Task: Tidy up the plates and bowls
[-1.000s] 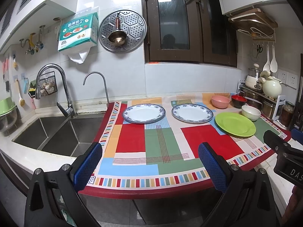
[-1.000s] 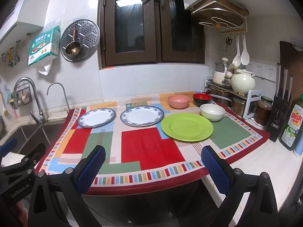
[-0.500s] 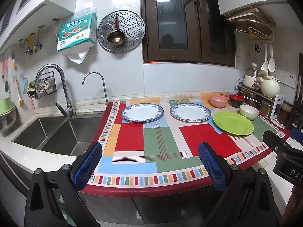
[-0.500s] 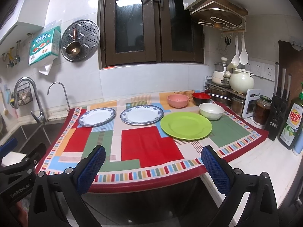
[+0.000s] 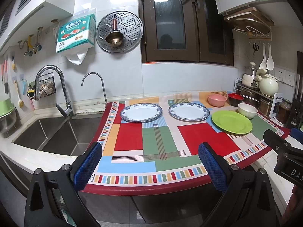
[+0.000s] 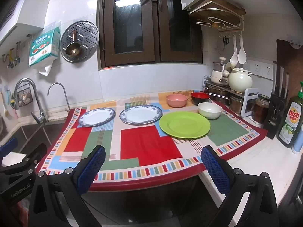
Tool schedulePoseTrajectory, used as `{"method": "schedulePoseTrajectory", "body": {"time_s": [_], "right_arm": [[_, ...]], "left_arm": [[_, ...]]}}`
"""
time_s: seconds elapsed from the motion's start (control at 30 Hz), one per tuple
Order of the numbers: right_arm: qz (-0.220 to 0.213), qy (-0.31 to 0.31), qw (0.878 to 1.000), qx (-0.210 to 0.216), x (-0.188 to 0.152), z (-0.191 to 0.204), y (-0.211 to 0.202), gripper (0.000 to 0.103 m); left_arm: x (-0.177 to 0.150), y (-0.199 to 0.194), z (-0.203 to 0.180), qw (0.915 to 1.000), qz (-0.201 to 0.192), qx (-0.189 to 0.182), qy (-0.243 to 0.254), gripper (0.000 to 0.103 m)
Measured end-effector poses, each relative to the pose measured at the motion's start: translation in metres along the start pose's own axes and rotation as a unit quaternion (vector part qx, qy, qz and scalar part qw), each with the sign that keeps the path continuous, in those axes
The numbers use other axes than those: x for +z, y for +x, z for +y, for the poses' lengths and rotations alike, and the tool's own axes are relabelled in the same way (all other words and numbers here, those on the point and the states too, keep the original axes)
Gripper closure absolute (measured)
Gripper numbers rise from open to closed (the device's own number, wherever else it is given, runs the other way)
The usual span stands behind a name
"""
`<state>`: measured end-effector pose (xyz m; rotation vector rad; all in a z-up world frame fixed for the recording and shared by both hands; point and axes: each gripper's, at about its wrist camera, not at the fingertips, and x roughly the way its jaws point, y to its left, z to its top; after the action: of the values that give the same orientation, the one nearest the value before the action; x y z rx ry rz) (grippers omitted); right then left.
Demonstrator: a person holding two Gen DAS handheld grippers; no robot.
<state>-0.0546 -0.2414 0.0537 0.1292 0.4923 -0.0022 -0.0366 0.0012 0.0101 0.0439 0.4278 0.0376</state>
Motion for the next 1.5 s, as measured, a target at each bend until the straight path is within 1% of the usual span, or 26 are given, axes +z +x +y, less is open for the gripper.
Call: {"method": "schedulePoseTrajectory", "body": {"time_s": [0.23, 0.43, 0.5, 0.63, 0.73, 0.83, 1.07, 1.17, 1.3, 1.5], "right_arm": [[0.001, 0.005, 1.0, 0.0, 0.0, -0.002, -0.001, 0.001], [0.005, 0.014, 1.0, -0.009, -0.002, -0.007, 0.002, 0.001], [0.007, 0.02, 1.0, -0.013, 0.0, -0.012, 0.006, 0.001], [0.01, 0.028, 0.999, -0.02, 0.003, -0.018, 0.018, 0.001], [0.004, 0.033, 0.999, -0.03, 0.008, -0.024, 0.03, 0.001], [-0.01, 0.036, 0.998, -0.043, 0.018, -0.033, 0.049, 0.001], [-0.003, 0.034, 0.998, -0.046, 0.049, -0.049, 0.105, 0.001], [0.003, 0.032, 0.998, -0.056, 0.062, -0.06, 0.13, 0.001], [0.02, 0.029, 0.997, -0.065, 0.076, -0.074, 0.161, 0.001], [0.066, 0.044, 0.995, -0.068, 0.091, -0.109, 0.214, 0.001]], "left_arm": [[0.002, 0.003, -0.003, 0.9998, 0.009, 0.009, 0.014, 0.0], [0.004, 0.02, -0.014, 0.9989, 0.03, -0.018, 0.032, 0.0], [0.006, 0.026, -0.019, 0.9984, 0.031, -0.029, 0.037, 0.0], [0.012, 0.044, -0.03, 0.9978, 0.034, -0.037, 0.045, 0.0], [0.02, 0.061, -0.041, 0.9975, 0.028, -0.039, 0.052, 0.0], [0.032, 0.082, -0.053, 0.9969, 0.03, -0.044, 0.059, 0.0], [0.061, 0.14, -0.082, 0.9945, 0.047, -0.064, 0.067, 0.0], [0.074, 0.165, -0.097, 0.9925, 0.057, -0.079, 0.075, 0.0], [0.091, 0.198, -0.12, 0.9899, 0.068, -0.093, 0.083, 0.0], [0.105, 0.246, -0.161, 0.9857, 0.094, -0.106, 0.092, 0.0]]}}
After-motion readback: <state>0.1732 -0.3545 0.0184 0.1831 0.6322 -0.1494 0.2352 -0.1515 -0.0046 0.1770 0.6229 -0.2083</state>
